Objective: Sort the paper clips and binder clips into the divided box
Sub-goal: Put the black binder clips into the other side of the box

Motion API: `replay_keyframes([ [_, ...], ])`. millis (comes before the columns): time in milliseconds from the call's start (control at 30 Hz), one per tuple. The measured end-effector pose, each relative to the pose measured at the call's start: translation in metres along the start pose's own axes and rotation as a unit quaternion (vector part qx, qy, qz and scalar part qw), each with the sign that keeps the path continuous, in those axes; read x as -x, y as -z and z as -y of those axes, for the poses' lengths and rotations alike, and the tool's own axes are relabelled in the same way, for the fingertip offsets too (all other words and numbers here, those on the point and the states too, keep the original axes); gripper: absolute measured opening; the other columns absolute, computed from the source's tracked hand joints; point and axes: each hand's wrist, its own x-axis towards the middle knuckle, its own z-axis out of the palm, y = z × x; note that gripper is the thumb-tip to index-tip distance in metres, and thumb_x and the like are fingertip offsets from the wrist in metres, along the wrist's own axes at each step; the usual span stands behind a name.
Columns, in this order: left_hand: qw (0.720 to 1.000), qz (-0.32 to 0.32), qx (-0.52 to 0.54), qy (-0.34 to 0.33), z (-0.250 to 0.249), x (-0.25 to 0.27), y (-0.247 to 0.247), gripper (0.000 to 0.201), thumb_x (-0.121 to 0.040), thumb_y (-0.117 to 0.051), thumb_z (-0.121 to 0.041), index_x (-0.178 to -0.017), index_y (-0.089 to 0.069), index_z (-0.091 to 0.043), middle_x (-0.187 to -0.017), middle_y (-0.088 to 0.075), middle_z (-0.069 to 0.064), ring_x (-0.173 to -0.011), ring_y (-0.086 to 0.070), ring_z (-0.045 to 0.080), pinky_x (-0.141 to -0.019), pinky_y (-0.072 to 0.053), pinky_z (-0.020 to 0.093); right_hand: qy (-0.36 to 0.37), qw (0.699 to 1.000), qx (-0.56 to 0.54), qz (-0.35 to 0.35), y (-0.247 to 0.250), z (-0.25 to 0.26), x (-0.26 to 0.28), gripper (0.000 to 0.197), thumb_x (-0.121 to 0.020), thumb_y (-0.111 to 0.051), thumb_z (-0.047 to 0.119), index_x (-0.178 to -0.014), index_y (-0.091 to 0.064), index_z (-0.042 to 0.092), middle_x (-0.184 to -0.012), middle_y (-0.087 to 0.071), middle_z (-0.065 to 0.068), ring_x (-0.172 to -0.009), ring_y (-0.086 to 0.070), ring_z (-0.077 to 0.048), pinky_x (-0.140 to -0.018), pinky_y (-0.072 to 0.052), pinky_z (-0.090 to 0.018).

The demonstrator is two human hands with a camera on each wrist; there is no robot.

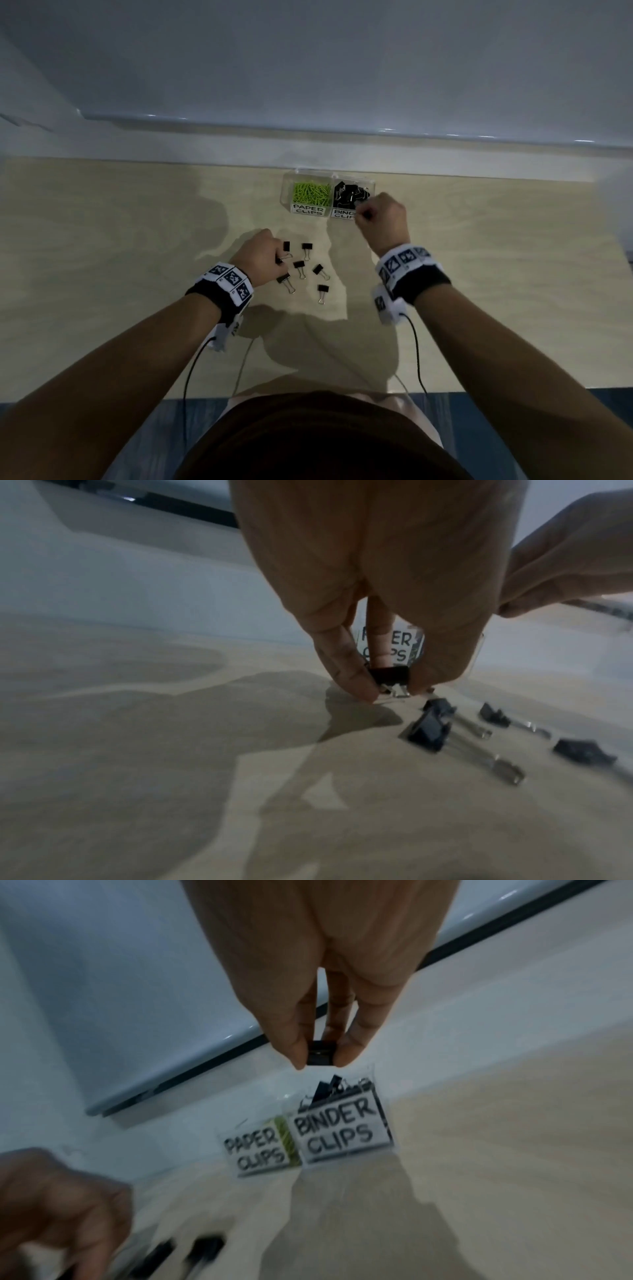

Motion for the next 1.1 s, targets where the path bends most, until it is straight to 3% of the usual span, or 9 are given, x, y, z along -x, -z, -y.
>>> replay_keyframes([
  [167, 0.993, -0.052, 0.090, -0.064, -0.040, -0.013, 0.028, 0.010, -0.075, -0.072, -0.021, -0.079, -0.068, -0.013, -0.084, -0.053, -0.005, -0.071, -0.051, 0.005, -0.071, -0.044, 0.018, 0.021, 0.999, 0.027, -0.004, 0.003, 0.000, -0.027, 0.015, -0.081, -0.065, 0.009, -0.096, -0.069, 0.007, -0.100, -0.061, -0.010, -0.086, -0.056, -0.023, -0.079, -0.050, -0.029],
  [233, 0.985, -0.080, 0.111, -0.101, -0.064, -0.029, 0.045, 0.009, -0.078, -0.070, -0.020, -0.080, -0.066, -0.013, -0.083, -0.051, -0.007, -0.069, -0.047, -0.001, -0.070, -0.039, 0.014, 0.035, 0.999, 0.041, -0.006, -0.004, 0.000, -0.010, 0.016, -0.084, -0.060, 0.005, -0.097, -0.068, 0.007, -0.103, -0.062, -0.009, -0.093, -0.056, -0.025, -0.082, -0.049, -0.028],
  [300, 0.980, -0.104, 0.107, -0.133, -0.084, -0.052, 0.059, 0.011, -0.079, -0.069, -0.020, -0.084, -0.066, -0.011, -0.086, -0.051, -0.003, -0.073, -0.047, 0.005, -0.072, -0.038, 0.018, 0.032, 0.998, 0.040, 0.026, -0.015, -0.001, 0.017, 0.016, -0.084, -0.056, 0.004, -0.093, -0.069, 0.006, -0.101, -0.063, -0.008, -0.090, -0.058, -0.022, -0.080, -0.046, -0.023],
  [433, 0.985, -0.072, 0.051, -0.150, -0.108, -0.090, 0.064, 0.019, -0.079, -0.067, -0.022, -0.093, -0.067, -0.009, -0.101, -0.055, 0.006, -0.085, -0.052, 0.015, -0.083, -0.047, 0.029, 0.113, 0.984, 0.046, 0.133, -0.042, 0.002, 0.063, 0.015, -0.080, -0.053, 0.010, -0.085, -0.066, 0.003, -0.086, -0.061, -0.015, -0.076, -0.059, -0.033, -0.064, -0.053, -0.038],
  [533, 0.986, -0.018, 0.001, -0.164, -0.114, -0.100, 0.058, 0.030, -0.083, -0.066, -0.027, -0.108, -0.065, -0.010, -0.112, -0.054, 0.007, -0.095, -0.056, 0.021, -0.090, -0.047, 0.035, 0.096, 0.978, 0.050, 0.178, -0.060, 0.010, 0.073, 0.022, -0.082, -0.057, 0.010, -0.101, -0.066, 0.007, -0.101, -0.057, -0.018, -0.087, -0.054, -0.038, -0.071, -0.051, -0.043],
  [667, 0.979, -0.041, -0.005, -0.197, -0.095, -0.080, 0.056, 0.028, -0.088, -0.060, -0.027, -0.113, -0.062, -0.015, -0.118, -0.056, 0.004, -0.099, -0.056, 0.017, -0.091, -0.045, 0.031, 0.117, 0.966, 0.075, 0.220, -0.072, 0.015, 0.066, 0.032, -0.087, -0.040, 0.020, -0.103, -0.065, 0.006, -0.106, -0.056, -0.017, -0.094, -0.050, -0.037, -0.077, -0.050, -0.042],
  [800, 0.985, -0.033, -0.025, -0.167, -0.043, -0.044, 0.045, 0.016, -0.089, -0.056, -0.018, -0.102, -0.065, -0.015, -0.110, -0.059, 0.003, -0.091, -0.058, 0.018, -0.085, -0.049, 0.032, 0.092, 0.975, 0.062, 0.193, -0.064, 0.016, 0.050, 0.022, -0.088, -0.052, 0.014, -0.099, -0.066, 0.001, -0.098, -0.056, -0.020, -0.087, -0.054, -0.037, -0.075, -0.051, -0.043],
  [900, 0.988, 0.040, -0.066, -0.133, -0.009, -0.026, 0.027, 0.030, -0.086, -0.059, -0.011, -0.115, -0.063, -0.016, -0.116, -0.056, 0.005, -0.103, -0.054, 0.024, -0.088, -0.042, 0.033, 0.104, 0.978, 0.047, 0.176, -0.064, 0.027, 0.038, 0.022, -0.085, -0.055, 0.009, -0.103, -0.067, 0.005, -0.098, -0.056, -0.021, -0.089, -0.053, -0.037, -0.076, -0.051, -0.044],
  [1100, 0.991, 0.030, -0.063, -0.112, 0.006, -0.014, 0.004, 0.023, -0.086, -0.057, -0.010, -0.108, -0.065, -0.008, -0.108, -0.058, 0.011, -0.100, -0.054, 0.029, -0.086, -0.043, 0.037, 0.165, 0.941, 0.142, 0.258, -0.077, 0.034, 0.022, 0.016, -0.086, -0.054, 0.006, -0.096, -0.066, 0.011, -0.110, -0.054, -0.016, -0.097, -0.049, -0.035, -0.083, -0.048, -0.044],
])
